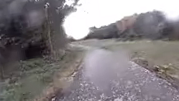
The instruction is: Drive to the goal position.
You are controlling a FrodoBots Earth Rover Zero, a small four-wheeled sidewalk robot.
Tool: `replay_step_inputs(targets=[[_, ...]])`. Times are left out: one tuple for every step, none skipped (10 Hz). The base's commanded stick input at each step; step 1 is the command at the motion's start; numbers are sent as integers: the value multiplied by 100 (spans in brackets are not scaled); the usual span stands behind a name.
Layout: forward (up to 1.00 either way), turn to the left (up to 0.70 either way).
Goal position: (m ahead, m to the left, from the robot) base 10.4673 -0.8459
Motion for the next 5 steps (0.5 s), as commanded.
replay_step_inputs(targets=[[0,-100],[0,-100],[0,-100],[0,-100],[0,-100]])
